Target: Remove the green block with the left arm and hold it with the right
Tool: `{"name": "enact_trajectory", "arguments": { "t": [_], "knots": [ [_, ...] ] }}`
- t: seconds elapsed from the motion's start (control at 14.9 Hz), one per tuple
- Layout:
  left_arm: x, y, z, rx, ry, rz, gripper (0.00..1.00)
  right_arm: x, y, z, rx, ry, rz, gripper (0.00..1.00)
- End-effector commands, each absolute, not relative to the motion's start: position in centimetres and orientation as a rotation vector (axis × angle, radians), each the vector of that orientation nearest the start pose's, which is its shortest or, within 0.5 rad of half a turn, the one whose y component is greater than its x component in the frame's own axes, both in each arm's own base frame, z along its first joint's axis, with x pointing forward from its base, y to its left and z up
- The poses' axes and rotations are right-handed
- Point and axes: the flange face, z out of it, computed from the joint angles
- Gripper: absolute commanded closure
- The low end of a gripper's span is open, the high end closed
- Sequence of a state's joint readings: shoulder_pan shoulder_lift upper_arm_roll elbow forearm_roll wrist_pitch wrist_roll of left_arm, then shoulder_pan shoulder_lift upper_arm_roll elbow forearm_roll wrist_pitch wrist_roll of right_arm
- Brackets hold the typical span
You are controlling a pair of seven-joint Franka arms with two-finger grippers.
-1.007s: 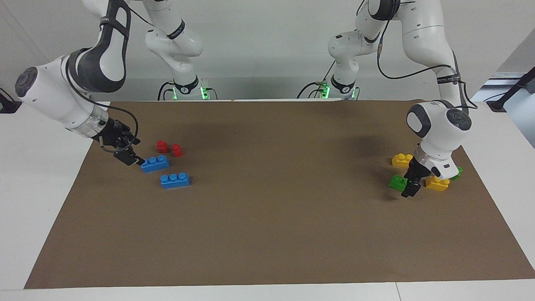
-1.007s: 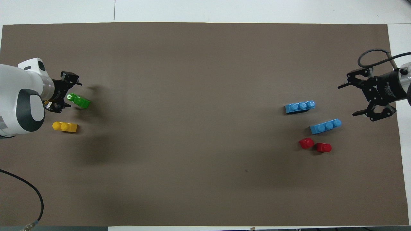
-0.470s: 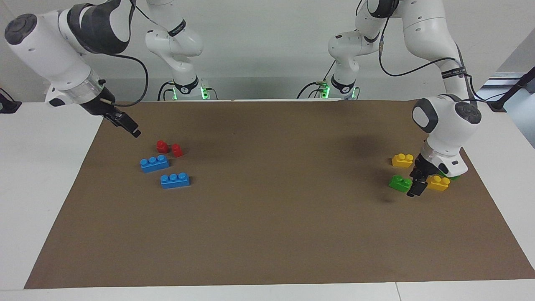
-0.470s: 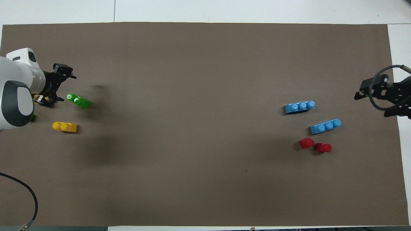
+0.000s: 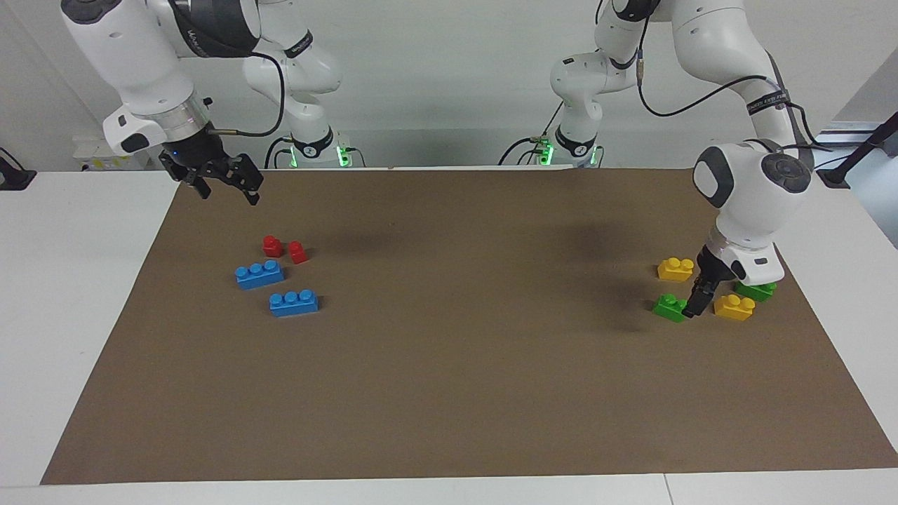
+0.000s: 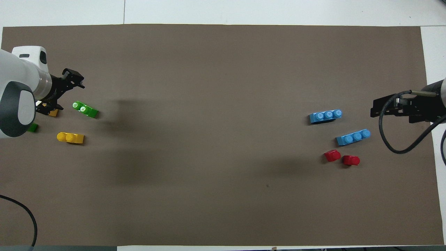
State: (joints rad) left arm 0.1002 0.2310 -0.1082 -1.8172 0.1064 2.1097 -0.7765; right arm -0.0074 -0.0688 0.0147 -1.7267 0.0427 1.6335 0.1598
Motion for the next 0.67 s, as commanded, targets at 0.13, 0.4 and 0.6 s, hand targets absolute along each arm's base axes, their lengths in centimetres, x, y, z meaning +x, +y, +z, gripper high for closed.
{"name": "enact_trajectory", "arguments": {
  "t": [0.13,0.4,0.6],
  "knots": [
    [60.8,0.3,46.7,-2.968,-0.709,-0.095,0.0,53.8,-1.2,59.5,-3.126,0.062,0.002,0.0],
    [60.1,-1.0,49.9,-2.996,-0.575,-0.037,0.0,53.8,-1.9,59.5,-3.145,0.089,0.002,0.0],
    [58.4,-1.9,53.3,-3.027,-0.485,0.004,0.0,53.7,-2.8,59.5,-3.144,0.113,0.003,0.0]
  ]
}}
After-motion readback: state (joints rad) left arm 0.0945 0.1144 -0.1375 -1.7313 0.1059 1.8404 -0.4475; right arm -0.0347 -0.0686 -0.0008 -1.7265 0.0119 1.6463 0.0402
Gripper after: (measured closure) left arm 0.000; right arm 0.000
